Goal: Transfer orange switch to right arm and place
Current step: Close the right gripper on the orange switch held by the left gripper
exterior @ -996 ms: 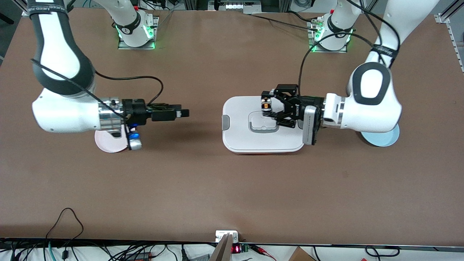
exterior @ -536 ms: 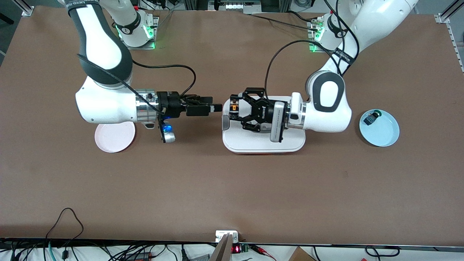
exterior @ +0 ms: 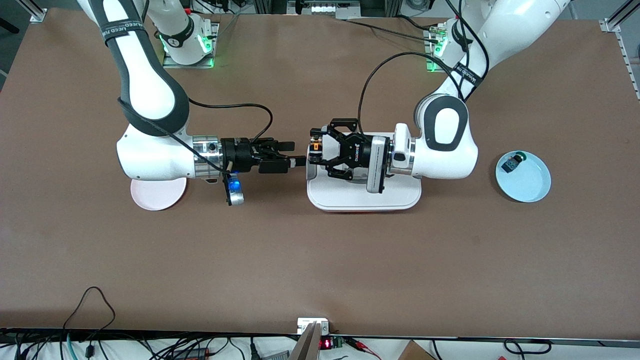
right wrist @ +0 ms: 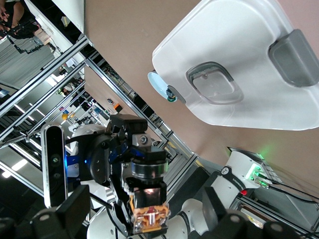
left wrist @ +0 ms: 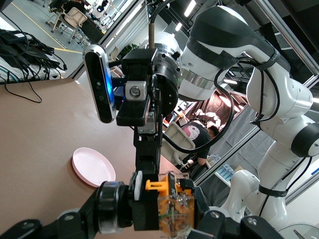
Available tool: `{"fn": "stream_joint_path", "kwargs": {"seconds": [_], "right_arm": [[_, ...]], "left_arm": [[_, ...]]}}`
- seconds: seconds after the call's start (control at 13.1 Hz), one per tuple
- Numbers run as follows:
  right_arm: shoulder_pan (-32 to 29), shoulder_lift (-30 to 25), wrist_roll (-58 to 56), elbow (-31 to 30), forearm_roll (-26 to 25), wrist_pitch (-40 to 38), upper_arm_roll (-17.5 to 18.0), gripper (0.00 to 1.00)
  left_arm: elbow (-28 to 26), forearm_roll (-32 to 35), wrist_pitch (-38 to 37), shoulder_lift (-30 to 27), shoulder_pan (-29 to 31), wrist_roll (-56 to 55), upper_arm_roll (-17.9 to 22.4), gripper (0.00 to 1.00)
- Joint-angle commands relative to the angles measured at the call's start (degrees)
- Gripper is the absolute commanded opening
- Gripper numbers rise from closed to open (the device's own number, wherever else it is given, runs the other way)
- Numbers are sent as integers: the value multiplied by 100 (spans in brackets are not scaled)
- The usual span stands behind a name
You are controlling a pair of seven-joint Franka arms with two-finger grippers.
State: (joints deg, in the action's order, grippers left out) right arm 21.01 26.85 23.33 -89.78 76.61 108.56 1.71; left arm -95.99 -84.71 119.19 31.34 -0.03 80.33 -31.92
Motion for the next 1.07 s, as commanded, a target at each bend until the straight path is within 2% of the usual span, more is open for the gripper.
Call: {"fn": "stream_joint_path", "kwargs": {"seconds": [0.0,0.31,1.0], "right_arm": [[-9,-127,14,-223,354,-10,13,100],[8,-399,-39,-592,662,16,4,100],[297,-856,-232,-1269,803,499,13,100]], "left_arm": [[19,-248,8,-67,-6,159,-16,52],[19,-257,-1,-58,-6,159,-16,52],[19,-380,-9,-58,-15,150,-24,52]]}}
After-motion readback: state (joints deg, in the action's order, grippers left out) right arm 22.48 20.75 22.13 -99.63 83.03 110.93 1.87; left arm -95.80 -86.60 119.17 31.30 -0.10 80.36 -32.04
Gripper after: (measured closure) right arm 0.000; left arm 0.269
